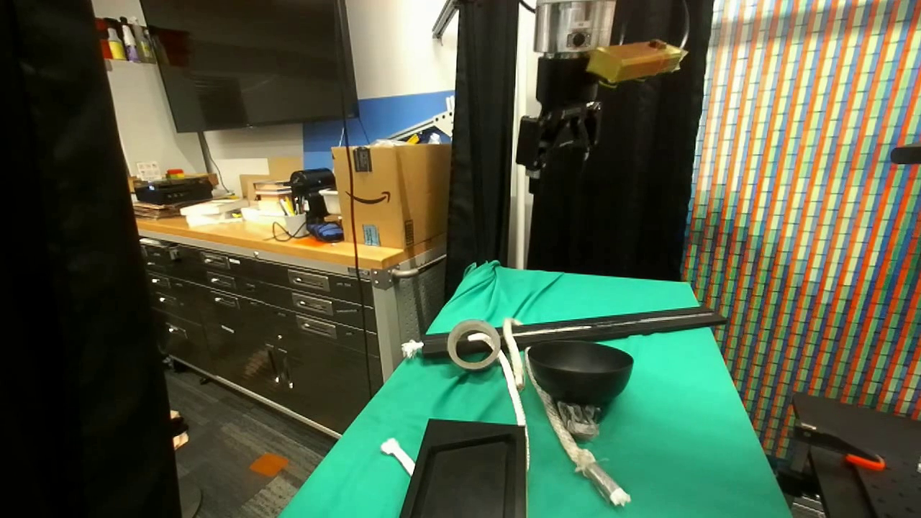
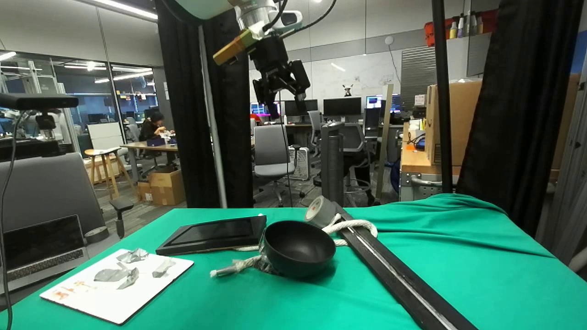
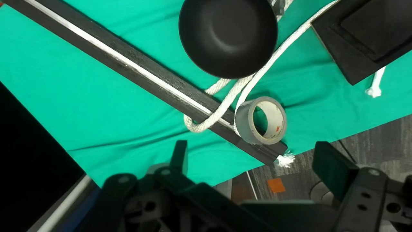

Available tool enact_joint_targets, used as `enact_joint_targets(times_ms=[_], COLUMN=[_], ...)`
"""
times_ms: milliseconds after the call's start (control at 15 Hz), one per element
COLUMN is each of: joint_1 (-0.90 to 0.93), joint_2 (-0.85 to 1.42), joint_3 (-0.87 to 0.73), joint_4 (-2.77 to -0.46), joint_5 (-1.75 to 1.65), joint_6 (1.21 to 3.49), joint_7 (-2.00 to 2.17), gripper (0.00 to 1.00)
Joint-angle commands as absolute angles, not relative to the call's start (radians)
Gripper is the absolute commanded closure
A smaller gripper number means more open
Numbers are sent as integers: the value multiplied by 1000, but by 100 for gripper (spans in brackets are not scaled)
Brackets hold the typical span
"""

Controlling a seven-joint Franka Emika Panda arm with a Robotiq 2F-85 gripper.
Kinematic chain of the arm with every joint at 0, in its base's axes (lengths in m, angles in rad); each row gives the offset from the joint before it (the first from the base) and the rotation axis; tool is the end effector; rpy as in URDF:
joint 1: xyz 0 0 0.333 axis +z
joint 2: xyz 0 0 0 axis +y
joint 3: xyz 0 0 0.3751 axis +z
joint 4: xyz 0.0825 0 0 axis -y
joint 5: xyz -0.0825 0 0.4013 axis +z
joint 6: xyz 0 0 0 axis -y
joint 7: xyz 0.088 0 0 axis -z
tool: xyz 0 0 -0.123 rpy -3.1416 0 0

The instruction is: Put the silver tape in the bowl

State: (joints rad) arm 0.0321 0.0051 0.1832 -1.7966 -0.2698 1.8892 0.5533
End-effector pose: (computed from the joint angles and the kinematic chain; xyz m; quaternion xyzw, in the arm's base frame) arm 0.5845 0.1032 0.5845 0.9821 -0.1306 0.0886 0.1033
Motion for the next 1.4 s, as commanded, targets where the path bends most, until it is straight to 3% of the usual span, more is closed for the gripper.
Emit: enact_joint_targets(times_ms=[0,600,1333], joint_1=[82,151,171], joint_2=[159,379,461], joint_3=[154,49,18], joint_4=[-1657,-1556,-1554], joint_5=[-363,-346,-243], joint_6=[1840,1893,2018], joint_7=[623,703,780], gripper=[0,0,0])
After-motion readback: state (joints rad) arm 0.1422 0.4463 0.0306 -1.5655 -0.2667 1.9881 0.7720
